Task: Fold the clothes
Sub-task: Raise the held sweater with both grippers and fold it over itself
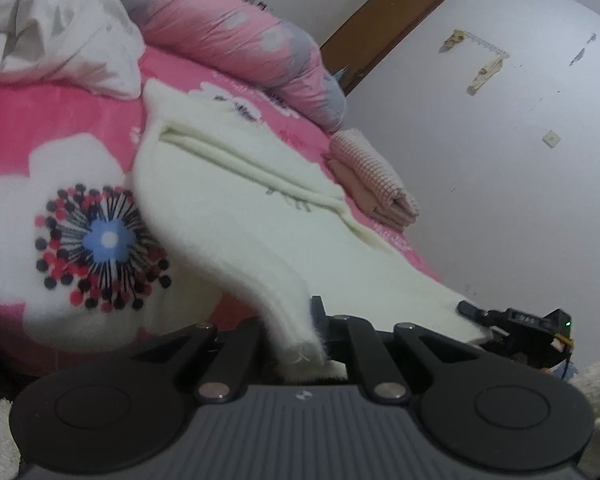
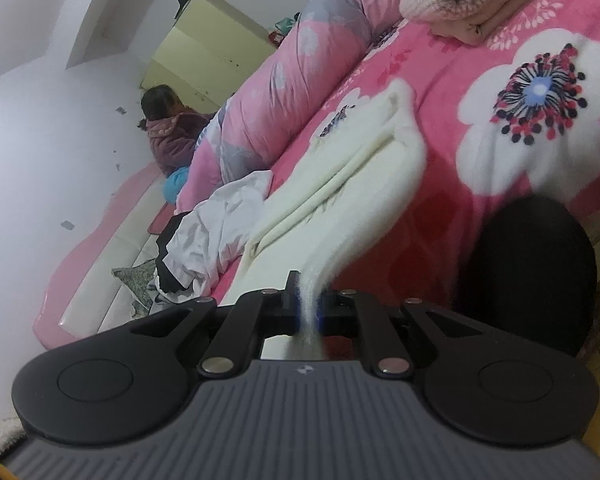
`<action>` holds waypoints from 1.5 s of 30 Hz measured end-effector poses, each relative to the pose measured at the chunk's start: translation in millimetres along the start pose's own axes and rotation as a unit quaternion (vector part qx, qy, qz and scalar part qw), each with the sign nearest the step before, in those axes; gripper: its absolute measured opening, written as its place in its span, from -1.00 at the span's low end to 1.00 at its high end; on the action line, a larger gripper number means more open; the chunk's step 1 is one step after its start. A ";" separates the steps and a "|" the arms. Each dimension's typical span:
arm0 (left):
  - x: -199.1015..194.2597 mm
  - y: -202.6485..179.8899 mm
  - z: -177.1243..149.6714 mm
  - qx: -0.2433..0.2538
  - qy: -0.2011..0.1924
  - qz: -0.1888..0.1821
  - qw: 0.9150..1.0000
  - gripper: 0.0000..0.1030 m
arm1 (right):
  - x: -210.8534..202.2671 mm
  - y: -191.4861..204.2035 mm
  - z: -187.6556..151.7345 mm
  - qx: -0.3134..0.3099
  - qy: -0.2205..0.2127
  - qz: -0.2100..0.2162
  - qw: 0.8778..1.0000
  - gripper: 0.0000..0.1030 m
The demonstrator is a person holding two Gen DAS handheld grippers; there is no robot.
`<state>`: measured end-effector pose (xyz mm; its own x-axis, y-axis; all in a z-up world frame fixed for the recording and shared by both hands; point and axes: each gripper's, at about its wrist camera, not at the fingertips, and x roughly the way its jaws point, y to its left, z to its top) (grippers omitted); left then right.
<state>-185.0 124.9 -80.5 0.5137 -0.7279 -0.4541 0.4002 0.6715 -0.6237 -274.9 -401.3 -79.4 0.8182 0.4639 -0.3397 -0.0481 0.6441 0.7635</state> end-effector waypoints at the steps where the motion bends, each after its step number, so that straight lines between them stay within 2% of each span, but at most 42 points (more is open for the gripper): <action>1: 0.8 0.9 0.1 0.000 -0.001 -0.001 1.000 -0.90 | 2.0 1.5 1.0 -0.002 0.000 0.002 1.000 -0.90; 20: 7.7 10.4 18.4 -0.002 -0.027 -0.019 0.999 -0.89 | 20.7 4.5 24.7 0.009 0.001 -0.004 1.000 -0.89; 45: 21.5 13.5 67.5 0.014 -0.071 -0.026 0.997 -0.88 | 59.5 21.1 78.0 -0.017 -0.009 0.014 1.000 -0.89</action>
<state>-117.3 127.7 -55.7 0.5934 -0.7362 -0.3254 0.4497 0.6386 -0.6245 -182.6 -407.5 -40.6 0.8267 0.4712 -0.3073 -0.0910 0.6511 0.7535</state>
